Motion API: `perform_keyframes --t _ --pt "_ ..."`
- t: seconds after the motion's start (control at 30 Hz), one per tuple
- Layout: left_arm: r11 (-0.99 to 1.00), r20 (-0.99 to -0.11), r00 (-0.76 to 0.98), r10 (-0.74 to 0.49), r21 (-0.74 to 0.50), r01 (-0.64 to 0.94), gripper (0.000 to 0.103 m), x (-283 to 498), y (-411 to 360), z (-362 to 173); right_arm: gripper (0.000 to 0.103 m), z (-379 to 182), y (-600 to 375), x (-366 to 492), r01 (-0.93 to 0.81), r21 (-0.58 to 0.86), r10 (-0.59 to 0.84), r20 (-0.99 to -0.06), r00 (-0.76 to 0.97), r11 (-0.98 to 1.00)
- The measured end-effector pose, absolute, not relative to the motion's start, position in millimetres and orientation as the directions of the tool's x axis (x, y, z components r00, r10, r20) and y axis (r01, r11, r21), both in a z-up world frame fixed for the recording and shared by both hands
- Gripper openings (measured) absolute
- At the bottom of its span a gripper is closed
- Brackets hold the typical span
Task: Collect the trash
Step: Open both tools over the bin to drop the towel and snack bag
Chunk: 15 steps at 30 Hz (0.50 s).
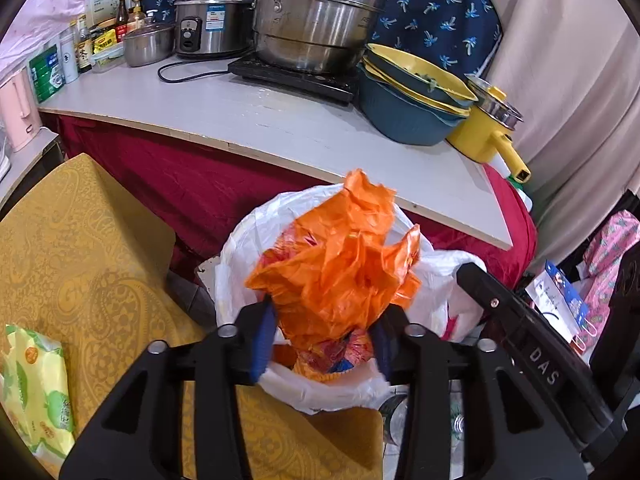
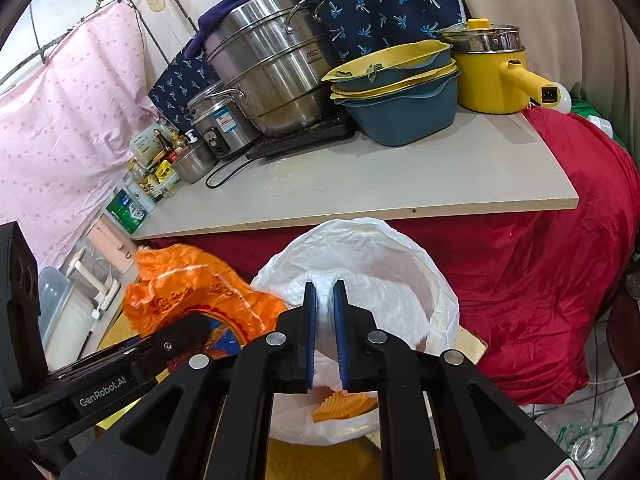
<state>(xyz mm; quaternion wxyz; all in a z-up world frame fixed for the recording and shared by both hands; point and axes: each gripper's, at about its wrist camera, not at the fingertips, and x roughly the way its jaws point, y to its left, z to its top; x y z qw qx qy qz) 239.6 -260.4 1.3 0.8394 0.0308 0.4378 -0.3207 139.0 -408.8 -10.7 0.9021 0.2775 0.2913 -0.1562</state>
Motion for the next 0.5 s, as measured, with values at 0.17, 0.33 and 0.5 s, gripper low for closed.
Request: perform_keyframes --t 0.17,0.33,0.5 --pt "0.814 -0.748 0.437 -0.5 -0.233 0.532 0.068 247 -256 3 0.045 -5 -407 141 0.442 0.414 -0.134 -0.591 0.796 0.796" --pt "0.827 -0.738 0.459 -0.494 -0.237 0.509 0.074 250 -244 10 0.045 4 -402 139 0.431 0.416 -0.135 -0.576 0.806 0.8" --pt "0.84 -0.722 0.492 -0.487 -0.234 0.49 0.082 247 -227 22 0.05 16 -389 133 0.426 0.404 -0.146 -0.563 0.813 0.81"
